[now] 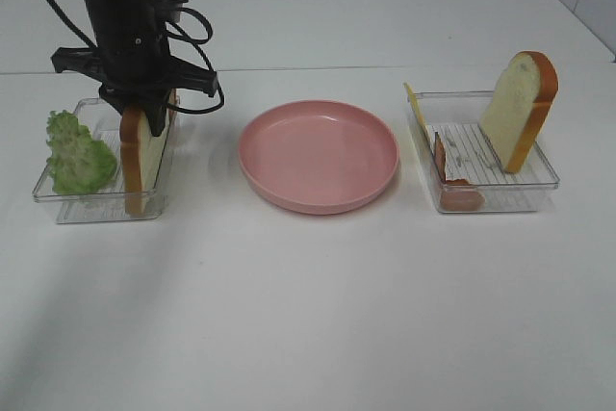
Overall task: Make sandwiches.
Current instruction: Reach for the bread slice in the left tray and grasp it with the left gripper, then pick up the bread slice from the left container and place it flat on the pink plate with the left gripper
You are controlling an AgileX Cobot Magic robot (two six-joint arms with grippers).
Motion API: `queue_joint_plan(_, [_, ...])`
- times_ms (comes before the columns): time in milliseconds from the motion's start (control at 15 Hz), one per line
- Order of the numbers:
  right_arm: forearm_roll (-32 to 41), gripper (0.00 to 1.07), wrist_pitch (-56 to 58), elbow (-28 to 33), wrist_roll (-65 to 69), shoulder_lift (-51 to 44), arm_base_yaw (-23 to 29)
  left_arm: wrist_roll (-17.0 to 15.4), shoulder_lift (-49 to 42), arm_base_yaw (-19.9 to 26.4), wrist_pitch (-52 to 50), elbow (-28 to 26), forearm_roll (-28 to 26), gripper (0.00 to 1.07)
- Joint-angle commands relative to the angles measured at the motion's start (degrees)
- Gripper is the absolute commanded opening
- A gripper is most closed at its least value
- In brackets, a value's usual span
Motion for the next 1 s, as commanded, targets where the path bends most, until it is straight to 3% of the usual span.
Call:
queue_joint_plan(67, [0.0, 0.98, -0.52, 0.23, -0.17, -1.89, -0.11, -0.46, 0.06, -0.29, 6.25, -1.66, 1.03, 0.0])
queue_joint_plan(333, [0.0, 0.98, -0.52, 0.23, -0.17, -1.89, -0.11, -0.8, -2.75, -0.29, 8.19, -7.22, 1.2, 0.0])
queue_joint_plan(733, [0.0, 0.98, -0.52, 0.23, -0.17, -1.89, -0.11, -1.49, -8.71, -0.29, 8.14, -8.77, -4.93, 0.0])
queue_joint_plan(1000, [0.0, 0.98, -0.52, 0.23, -0.17, -1.89, -0.11, -1.26, -8.71, -0.29, 5.96, -13.01, -10.89, 0.0])
